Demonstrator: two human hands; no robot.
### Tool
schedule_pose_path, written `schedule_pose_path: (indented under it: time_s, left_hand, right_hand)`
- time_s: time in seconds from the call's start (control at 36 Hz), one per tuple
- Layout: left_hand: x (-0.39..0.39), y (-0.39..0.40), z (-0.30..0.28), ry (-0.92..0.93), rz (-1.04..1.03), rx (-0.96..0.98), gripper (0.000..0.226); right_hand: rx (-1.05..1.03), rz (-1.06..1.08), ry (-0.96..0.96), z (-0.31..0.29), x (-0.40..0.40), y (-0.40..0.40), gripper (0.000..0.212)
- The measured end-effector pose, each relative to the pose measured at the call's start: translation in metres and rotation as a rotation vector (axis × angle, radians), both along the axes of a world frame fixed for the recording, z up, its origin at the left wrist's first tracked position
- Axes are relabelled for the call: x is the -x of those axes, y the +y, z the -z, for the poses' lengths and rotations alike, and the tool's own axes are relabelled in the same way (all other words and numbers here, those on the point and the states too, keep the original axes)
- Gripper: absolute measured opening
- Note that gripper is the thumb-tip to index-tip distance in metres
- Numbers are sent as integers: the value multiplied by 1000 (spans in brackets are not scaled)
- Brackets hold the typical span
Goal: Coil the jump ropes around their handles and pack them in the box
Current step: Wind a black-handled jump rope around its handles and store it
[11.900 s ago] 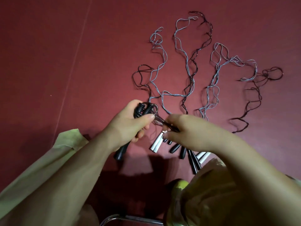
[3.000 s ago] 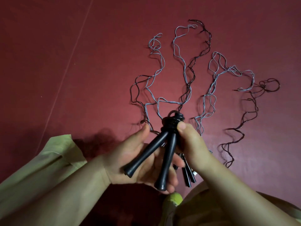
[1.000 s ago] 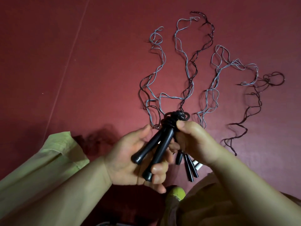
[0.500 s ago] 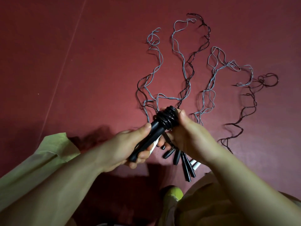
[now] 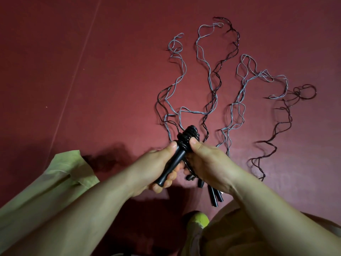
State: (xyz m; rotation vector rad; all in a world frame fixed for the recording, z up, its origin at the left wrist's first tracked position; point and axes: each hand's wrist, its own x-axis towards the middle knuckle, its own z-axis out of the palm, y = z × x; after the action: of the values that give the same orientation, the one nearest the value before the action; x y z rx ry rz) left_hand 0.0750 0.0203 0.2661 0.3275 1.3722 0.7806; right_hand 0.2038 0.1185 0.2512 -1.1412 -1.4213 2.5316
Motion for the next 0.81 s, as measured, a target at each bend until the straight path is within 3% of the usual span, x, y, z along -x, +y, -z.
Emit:
schedule_pose_path:
  time_s: [0.11,0.31,0.53,0.61,0.75,0.81]
  left_hand:
    - [3,2,-1,35,-14,-23,53]
    - [2,-2,11,258,32,-40,53]
    - [6,4,17,407,40,-39,56]
    - [12,6,13,491,71,-57,56]
    - [16,5,5,796,306,31,52]
    - [17,5,5,849,360,6,43]
  right_hand:
    - [-115,13,-60,-2,1,9,57]
    - [-389,-261,-276,-10,-3,17,65]
    - [-686,-220,-534,-8,5,5,73]
    - [-621,-184,-472,-9,8,2,74]
    - [-117,-213,-265,-13,14,-9,108]
    - [-47,-173,-224,-17,14,-5,96]
